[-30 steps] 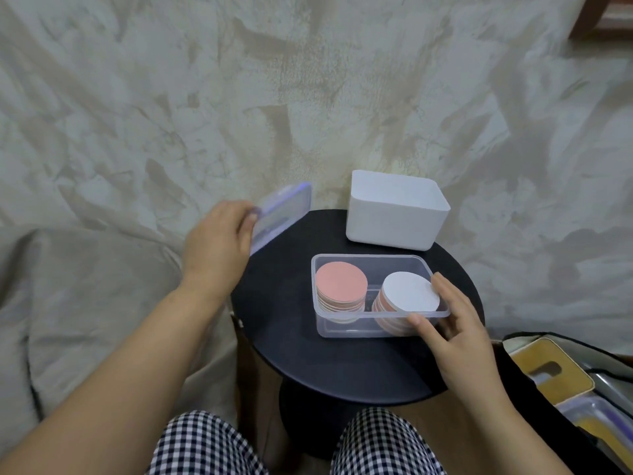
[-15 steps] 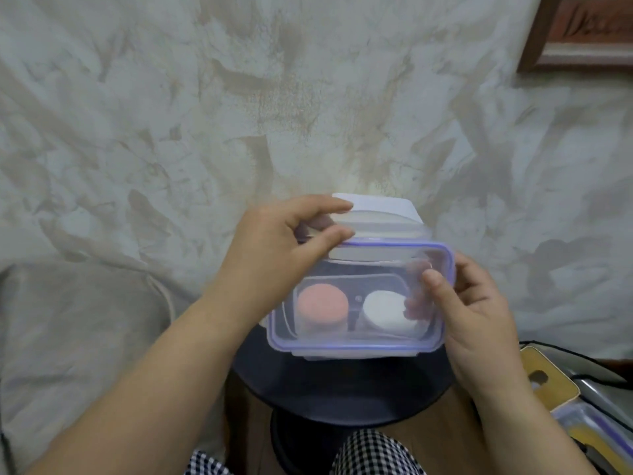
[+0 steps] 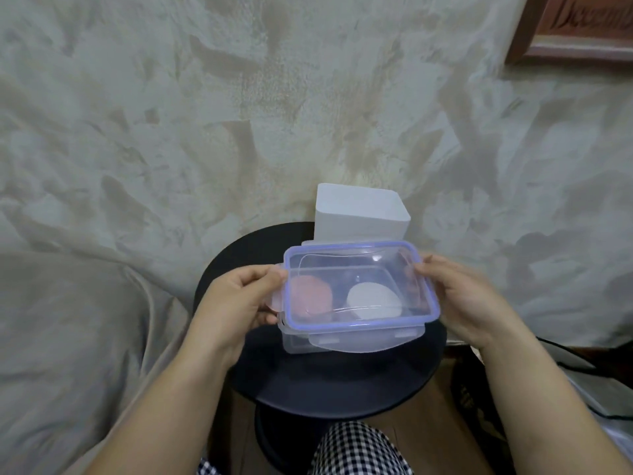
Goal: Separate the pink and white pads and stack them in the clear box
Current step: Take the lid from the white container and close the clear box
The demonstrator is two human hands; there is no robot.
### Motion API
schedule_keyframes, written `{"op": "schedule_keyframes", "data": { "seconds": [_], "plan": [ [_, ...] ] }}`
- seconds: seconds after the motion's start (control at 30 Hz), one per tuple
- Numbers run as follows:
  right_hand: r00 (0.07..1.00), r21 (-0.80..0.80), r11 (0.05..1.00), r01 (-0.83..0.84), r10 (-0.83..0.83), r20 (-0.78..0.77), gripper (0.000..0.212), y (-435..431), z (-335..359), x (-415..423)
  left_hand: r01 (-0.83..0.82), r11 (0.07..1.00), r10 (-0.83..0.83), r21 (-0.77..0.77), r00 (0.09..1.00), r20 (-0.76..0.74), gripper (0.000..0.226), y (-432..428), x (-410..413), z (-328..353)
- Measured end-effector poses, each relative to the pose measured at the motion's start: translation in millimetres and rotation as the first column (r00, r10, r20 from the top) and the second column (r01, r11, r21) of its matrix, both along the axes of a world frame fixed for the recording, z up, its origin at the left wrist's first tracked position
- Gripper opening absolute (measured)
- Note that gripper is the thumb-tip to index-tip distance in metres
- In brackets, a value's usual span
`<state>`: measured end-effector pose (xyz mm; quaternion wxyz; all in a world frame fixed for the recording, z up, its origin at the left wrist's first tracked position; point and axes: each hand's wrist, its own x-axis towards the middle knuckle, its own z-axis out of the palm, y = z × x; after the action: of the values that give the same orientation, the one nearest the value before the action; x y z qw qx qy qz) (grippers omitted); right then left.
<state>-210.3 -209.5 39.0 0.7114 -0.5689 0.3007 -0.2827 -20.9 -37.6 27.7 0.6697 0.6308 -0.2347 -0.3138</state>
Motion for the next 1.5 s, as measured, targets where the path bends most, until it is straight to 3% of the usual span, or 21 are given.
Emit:
{"op": "schedule_keyframes", "data": {
  "seconds": [0.13,0.47,0.83,1.13,1.3,1.5],
  "plan": [
    [0.975,-0.178,0.981,0.082,-0.115,-0.188,0.027,-6,-18,10,-0.088,0.994,0.085,0.064,0.995,0.056,0.011,-5,4,-15],
    [0.961,-0.180,0.954,0.240,-0.260,-0.099,0.029,-4,-32,17,-0.082,0.995,0.079,0.059,0.996,0.050,0.012,-8,5,-20],
    [0.967,-0.084,0.970,0.228,-0.235,-0.096,0.031,-4,-43,13,-0.077,0.996,0.074,0.045,0.996,0.055,0.013,-7,5,-23],
    [0.955,-0.142,0.958,0.251,-0.269,-0.122,0.037,-5,-38,19,-0.111,0.993,0.107,0.034,0.989,0.104,0.013,-9,4,-26],
    [0.939,-0.279,0.919,0.280,-0.323,-0.120,0.033,-7,-38,21,-0.131,0.991,0.126,0.031,0.984,0.124,0.016,-9,2,-27],
    [0.944,-0.245,0.934,0.261,-0.300,-0.139,0.029,-6,-40,22,-0.132,0.990,0.125,0.049,0.985,0.121,0.016,-7,2,-26]
  ]
}}
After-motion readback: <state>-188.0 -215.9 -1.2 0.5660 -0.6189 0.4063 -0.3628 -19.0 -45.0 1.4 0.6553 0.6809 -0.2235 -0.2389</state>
